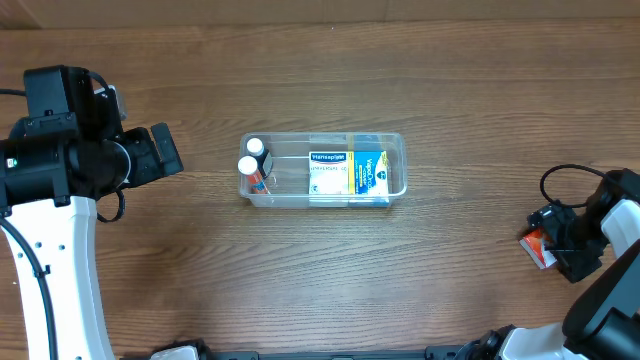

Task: Pack container
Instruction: 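Move the right gripper to the red box and grasp it, then place the red box in the container's middle, release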

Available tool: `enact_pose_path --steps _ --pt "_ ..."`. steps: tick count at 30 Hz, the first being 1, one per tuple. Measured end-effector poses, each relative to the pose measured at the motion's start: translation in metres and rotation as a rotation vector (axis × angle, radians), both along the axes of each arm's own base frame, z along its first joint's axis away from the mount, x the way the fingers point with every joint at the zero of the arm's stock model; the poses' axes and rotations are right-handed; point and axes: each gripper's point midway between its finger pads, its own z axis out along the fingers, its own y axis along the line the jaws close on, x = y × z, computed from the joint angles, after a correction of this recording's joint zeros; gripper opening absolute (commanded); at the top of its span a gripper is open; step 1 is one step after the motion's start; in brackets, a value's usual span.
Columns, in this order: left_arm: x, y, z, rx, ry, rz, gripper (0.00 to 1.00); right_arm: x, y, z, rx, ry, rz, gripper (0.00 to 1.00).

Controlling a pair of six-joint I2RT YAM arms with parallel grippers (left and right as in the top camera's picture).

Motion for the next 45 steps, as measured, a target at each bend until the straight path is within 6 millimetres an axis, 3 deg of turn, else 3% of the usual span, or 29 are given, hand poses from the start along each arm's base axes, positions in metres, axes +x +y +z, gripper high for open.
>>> enact_pose_path --steps 2,6,15,18,20,23,25,28,29,30,31,34,36,40,43,45 --pt "0.0 0.0 0.0 0.0 0.0 0.0 1.0 0.001 0.001 0.0 0.005 -0.004 0.004 0.73" --pt "0.0 0.0 0.0 0.0 0.002 0.0 1.0 0.002 0.001 0.0 0.008 -0.009 0.001 0.68" --pt "-0.001 0.0 0.0 -0.001 0.004 0.0 1.0 0.004 0.005 0.0 0.028 -0.022 0.003 0.68" --pt "-0.001 0.0 0.0 -0.001 0.004 0.0 1.0 0.002 0.015 0.004 0.081 -0.013 0.016 0.73" --pt "-0.001 0.0 0.0 -0.001 0.004 0.0 1.0 0.009 0.022 0.017 0.097 -0.011 0.05 0.74" --pt "-0.001 0.0 0.0 -0.001 0.004 0.0 1.0 0.047 0.045 0.071 0.04 -0.102 0.197 0.67" --pt "-0.001 0.0 0.0 -0.001 0.005 0.0 1.0 0.069 0.081 0.117 0.004 -0.169 0.351 0.65" --pt "-0.001 0.0 0.0 -0.001 0.004 -0.001 1.0 0.092 0.157 0.182 -0.02 -0.266 0.616 0.61" --pt "-0.001 0.0 0.0 0.0 0.004 0.0 1.0 0.1 0.197 0.214 -0.033 -0.339 0.744 0.6" --pt "-0.001 0.0 0.0 -0.001 0.004 0.0 1.0 0.101 0.216 0.228 -0.04 -0.372 0.799 0.6" --pt "-0.001 0.0 0.0 0.0 0.004 0.0 1.0 0.102 0.247 0.252 -0.039 -0.443 0.878 0.61" --pt "-0.001 0.0 0.0 0.0 0.004 0.0 1.0 0.091 0.322 0.286 -0.003 -0.58 1.053 0.61" --pt "-0.001 0.0 0.0 -0.001 0.005 0.0 1.0 0.089 0.348 0.284 0.017 -0.597 1.105 0.6" --pt "-0.001 0.0 -0.001 -0.001 0.005 0.0 1.0 0.112 0.417 0.248 0.055 -0.604 1.197 0.57" --pt "-0.001 0.0 -0.001 -0.001 0.005 0.0 1.0 0.129 0.448 0.229 0.071 -0.629 1.209 0.57" --pt "-0.002 0.0 -0.001 -0.001 0.008 0.0 1.0 0.141 0.456 0.207 0.075 -0.6 1.174 0.57"
